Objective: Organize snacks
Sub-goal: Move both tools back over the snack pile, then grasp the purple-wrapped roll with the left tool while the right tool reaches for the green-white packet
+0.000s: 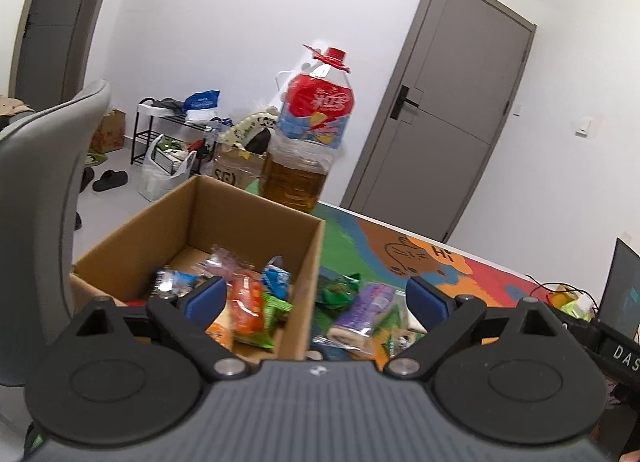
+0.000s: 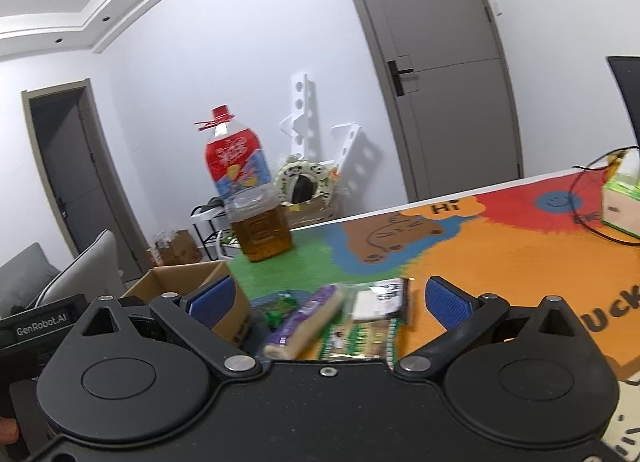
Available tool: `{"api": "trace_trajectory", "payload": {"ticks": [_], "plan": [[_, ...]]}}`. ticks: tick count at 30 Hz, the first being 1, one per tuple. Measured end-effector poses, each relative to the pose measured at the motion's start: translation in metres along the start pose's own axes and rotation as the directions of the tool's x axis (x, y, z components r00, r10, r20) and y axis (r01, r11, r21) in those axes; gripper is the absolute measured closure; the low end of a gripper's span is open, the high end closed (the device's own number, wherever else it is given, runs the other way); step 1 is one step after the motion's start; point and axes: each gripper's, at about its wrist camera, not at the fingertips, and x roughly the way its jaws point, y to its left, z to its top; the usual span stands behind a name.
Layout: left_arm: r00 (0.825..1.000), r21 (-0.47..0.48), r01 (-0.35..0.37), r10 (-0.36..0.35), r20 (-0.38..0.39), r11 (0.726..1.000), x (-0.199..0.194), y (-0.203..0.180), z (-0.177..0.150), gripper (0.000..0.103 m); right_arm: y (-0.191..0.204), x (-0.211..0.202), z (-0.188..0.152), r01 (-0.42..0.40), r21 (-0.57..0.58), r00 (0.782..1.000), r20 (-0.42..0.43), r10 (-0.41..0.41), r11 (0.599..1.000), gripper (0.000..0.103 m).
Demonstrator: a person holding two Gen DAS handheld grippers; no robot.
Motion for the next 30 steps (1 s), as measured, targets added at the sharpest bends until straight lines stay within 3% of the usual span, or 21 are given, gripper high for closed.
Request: {"api": "trace_trajectory", "payload": {"ticks": [11, 16, 18, 21, 27, 30], "plan": [[0.996, 0.078, 0.084, -0.084, -0.005, 0.993, 0.01, -0.04, -0.01, 0.008, -0.037, 0.002, -0.003, -0.025, 0.048, 0.999, -0.019, 0.026, 0.999, 0.001], [0.995, 0.1, 0.094, -0.091, -0.037, 0.99, 0.023, -0.05, -0.015, 0.015, -0.044, 0.015, -0.009, -0.05, 0.073, 0.997, -0.06, 0.054, 0.996, 0.015], [0.994, 0.123, 0.098, -0.092, -0.058, 0.987, 0.03, -0.054, -0.018, 0.027, -0.047, 0.022, -0.013, -0.059, 0.086, 0.995, -0.079, 0.065, 0.995, 0.023], [0.991, 0.14, 0.111, -0.099, -0.085, 0.984, 0.041, -0.06, -0.022, 0.036, -0.051, 0.034, -0.018, -0.053, 0.104, 0.992, -0.111, 0.064, 0.993, 0.031], [0.99, 0.171, 0.099, -0.08, -0.112, 0.98, 0.069, -0.067, -0.03, 0.037, -0.066, 0.06, -0.031, -0.026, 0.185, 0.984, -0.17, 0.058, 0.982, 0.043], [0.989, 0.197, 0.096, -0.072, -0.126, 0.976, 0.081, -0.071, -0.035, 0.039, -0.069, 0.071, -0.037, -0.029, 0.214, 0.978, -0.196, 0.072, 0.976, 0.043]]}}
